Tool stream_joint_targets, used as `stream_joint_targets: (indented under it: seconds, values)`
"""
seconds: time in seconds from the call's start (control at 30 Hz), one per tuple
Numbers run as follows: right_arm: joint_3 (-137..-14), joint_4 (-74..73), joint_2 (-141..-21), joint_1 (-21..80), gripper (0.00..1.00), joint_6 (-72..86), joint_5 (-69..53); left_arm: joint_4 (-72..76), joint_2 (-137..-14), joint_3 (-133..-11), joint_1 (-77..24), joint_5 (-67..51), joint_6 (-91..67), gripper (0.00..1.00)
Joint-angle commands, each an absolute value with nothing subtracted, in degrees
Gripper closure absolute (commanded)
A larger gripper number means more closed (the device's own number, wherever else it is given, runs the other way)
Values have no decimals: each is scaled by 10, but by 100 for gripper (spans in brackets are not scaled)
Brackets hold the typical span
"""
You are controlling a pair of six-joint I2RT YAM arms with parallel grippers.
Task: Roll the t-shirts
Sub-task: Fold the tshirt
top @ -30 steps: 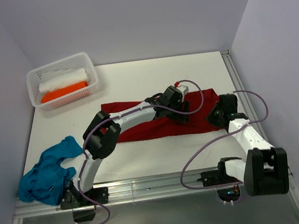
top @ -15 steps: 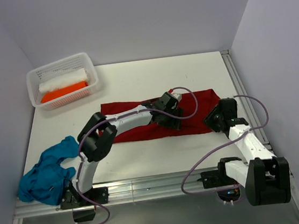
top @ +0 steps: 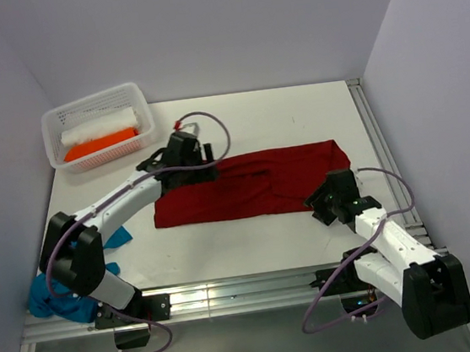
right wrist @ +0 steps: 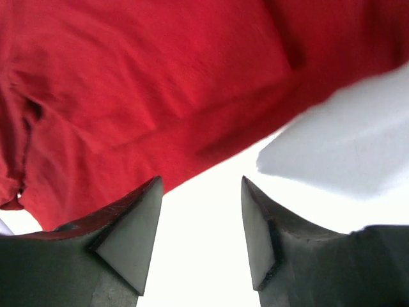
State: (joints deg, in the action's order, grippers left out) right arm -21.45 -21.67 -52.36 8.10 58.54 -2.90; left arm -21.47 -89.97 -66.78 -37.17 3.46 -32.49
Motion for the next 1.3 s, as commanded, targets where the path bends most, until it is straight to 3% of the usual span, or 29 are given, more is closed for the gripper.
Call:
stream_joint_targets:
  seconds: [0.0, 0.07, 0.17, 0.33, 0.43, 0.47, 0.6, 1.13, 1.23, 1.27]
  values:
    - [-193, -182, -533, 107, 44, 668, -2, -193, -845, -608, -312, 41, -345, 26]
    - [-185, -162, -537, 112, 52, 690, 12, -173, -825, -578, -258, 34, -345, 26]
    - [-187, -151, -559, 113, 57, 696, 33, -170, -824, -566, -214, 49, -350, 26]
    - [-229, -163, -613, 112, 59, 694, 75, -142, -834, -551, -186, 55, -362, 26]
    - [-239, -154, -647, 104, 76, 692, 83, -140, -862, -566, -182, 66, -354, 27]
    - [-239, -149, -661, 96, 88, 692, 83, -141, -870, -581, -182, 70, -347, 27]
    - [-251, -132, -696, 66, 100, 677, 75, -156, -927, -620, -182, 81, -329, 30]
    - [-407, -153, -858, -34, 100, 572, 45, -178, -1079, -717, -183, 108, -332, 33]
    - [-416, -147, -872, -36, 100, 569, 42, -178, -1096, -722, -183, 109, -336, 38]
    - [-421, -147, -877, -39, 100, 569, 41, -180, -1100, -723, -183, 113, -339, 44]
